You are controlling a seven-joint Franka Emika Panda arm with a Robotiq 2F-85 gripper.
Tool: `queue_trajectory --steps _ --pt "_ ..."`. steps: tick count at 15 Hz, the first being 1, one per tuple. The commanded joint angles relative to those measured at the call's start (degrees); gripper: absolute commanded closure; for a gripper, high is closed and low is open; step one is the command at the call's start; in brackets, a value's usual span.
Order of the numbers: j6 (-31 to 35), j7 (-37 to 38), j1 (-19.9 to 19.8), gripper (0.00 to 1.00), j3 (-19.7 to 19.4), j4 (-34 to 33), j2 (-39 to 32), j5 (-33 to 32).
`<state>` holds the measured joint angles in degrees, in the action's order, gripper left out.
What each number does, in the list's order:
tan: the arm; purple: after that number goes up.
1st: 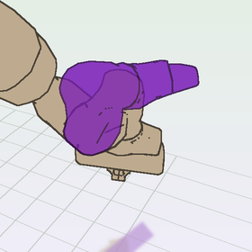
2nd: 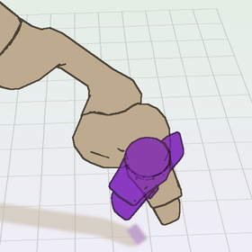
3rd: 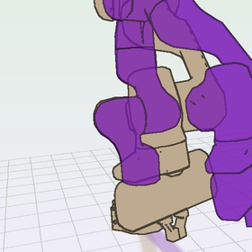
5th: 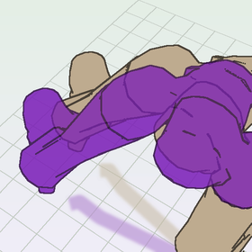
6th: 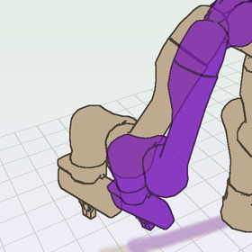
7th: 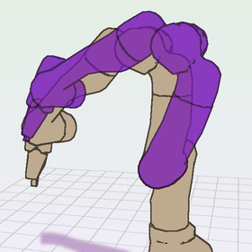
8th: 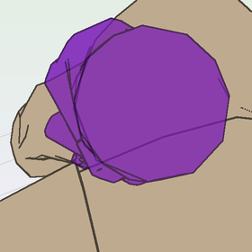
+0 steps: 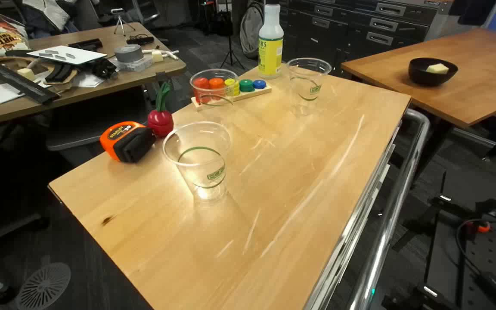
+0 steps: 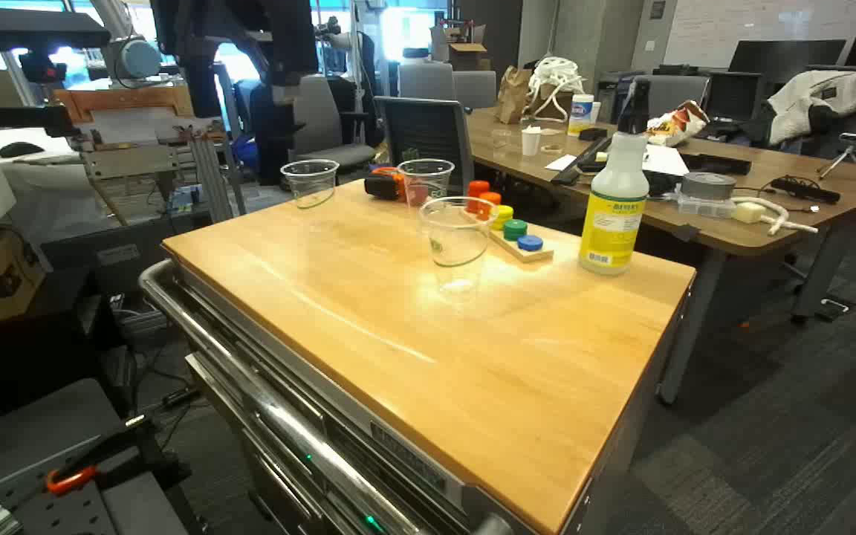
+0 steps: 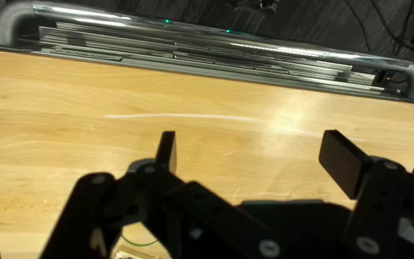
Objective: Place the plastic cups in one another
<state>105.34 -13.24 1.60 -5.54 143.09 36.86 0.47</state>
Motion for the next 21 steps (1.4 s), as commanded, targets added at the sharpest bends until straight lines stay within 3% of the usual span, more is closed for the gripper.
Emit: queue_trajectory --steps 1,11,17,21 --pt "-0.11 -0.10 -0.24 0.00 0.21 -0.35 -0.02 0.13" --pt "0.43 0.32 -0.70 0.00 -0.10 -2.34 -2.10 -0.04" --pt "4.34 -0.83 -1.50 0.00 -1.62 -12.39 -14.49 -0.11" --pt "8.11 -0.90 -1.95 0.00 -2.33 -20.38 -27.25 0.93"
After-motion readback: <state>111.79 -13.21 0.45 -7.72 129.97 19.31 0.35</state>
